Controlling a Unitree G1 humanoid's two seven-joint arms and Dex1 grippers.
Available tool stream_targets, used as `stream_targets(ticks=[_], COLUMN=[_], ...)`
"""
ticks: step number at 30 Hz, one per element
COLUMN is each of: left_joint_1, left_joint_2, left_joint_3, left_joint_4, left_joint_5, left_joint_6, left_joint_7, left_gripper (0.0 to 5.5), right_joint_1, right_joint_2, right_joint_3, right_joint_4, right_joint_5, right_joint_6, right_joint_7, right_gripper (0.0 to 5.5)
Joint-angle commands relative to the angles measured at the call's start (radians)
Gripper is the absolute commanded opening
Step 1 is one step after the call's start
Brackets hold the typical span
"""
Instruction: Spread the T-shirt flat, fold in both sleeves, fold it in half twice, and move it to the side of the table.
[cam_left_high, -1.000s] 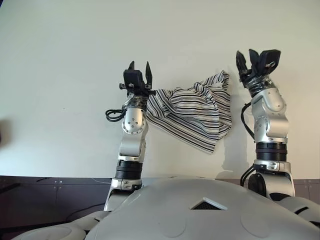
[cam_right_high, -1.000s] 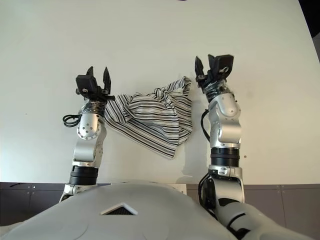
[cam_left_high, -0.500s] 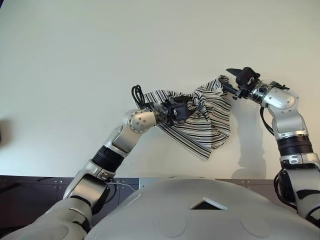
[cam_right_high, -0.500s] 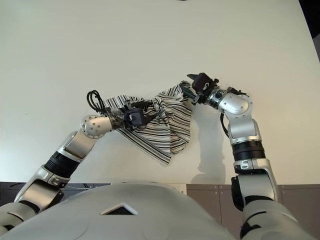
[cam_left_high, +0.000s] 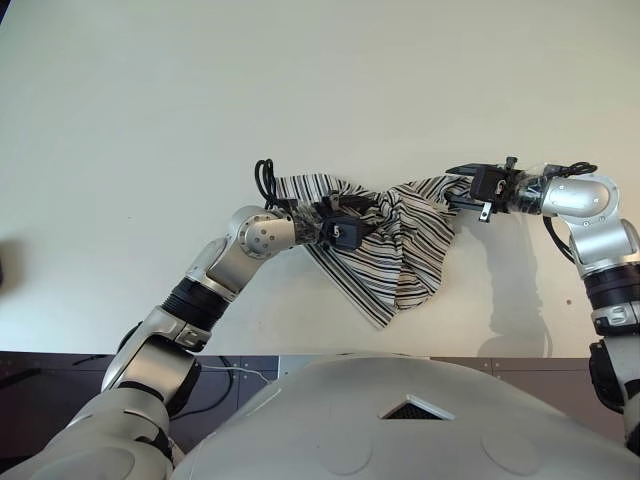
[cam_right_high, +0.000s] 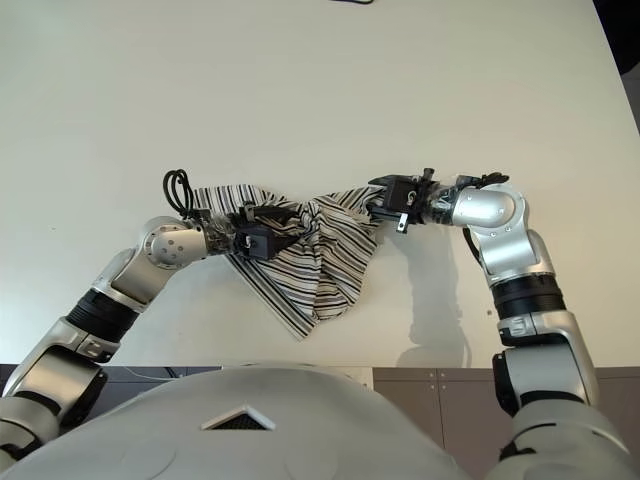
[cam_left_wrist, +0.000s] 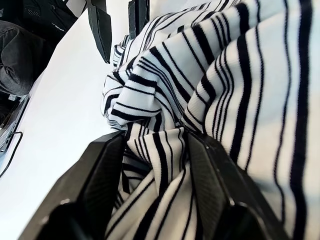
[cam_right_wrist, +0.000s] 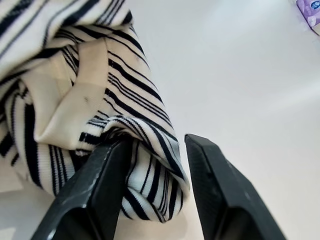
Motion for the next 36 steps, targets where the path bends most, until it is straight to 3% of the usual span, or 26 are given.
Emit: stream_targets(ticks=[1, 10, 17, 26, 30, 34, 36], left_joint_1=[0.02, -0.035, -0.014, 0.078, 0.084, 0.086, 0.084], left_joint_2=[0.026, -0.003, 0.03, 0.091, 0.111, 0.201, 0.19], left_joint_3=[-0.018, 0.008, 0.036, 0.192, 0.243, 0.218, 0.221], left_joint_4=[0.047, 0.092, 0.074, -0.068, -0.03, 0.128, 0.115], left_joint_5=[0.069, 0.067, 0.039, -0.072, -0.09, 0.033, 0.021], left_joint_6=[0.018, 0.005, 0.011, 0.003, -0.008, -0.142, -0.144], left_joint_7=[-0.005, 0.038, 0.016, 0.046, 0.056, 0.077, 0.072], left_gripper=[2.26, 2.26, 2.26, 2.26, 2.26, 2.26, 2.26], right_joint_1=[-0.036, -0.087, -0.108, -0.229, -0.245, -0.253, -0.254], right_joint_2=[0.01, -0.001, -0.015, -0.017, -0.014, -0.043, -0.055], right_joint_3=[0.01, -0.008, -0.078, -0.307, -0.335, -0.322, -0.306], right_joint_4=[0.044, 0.042, -0.051, -0.347, -0.434, -0.483, -0.48], right_joint_5=[0.03, 0.109, 0.191, 0.549, 0.607, 0.59, 0.566], right_joint_6=[0.002, 0.02, 0.101, 0.605, 0.717, 0.732, 0.712], right_joint_7=[0.063, 0.212, 0.24, 0.169, 0.115, 0.121, 0.135], right_gripper=[1.71, 0.11, 0.11, 0.11, 0.11, 0.11, 0.11])
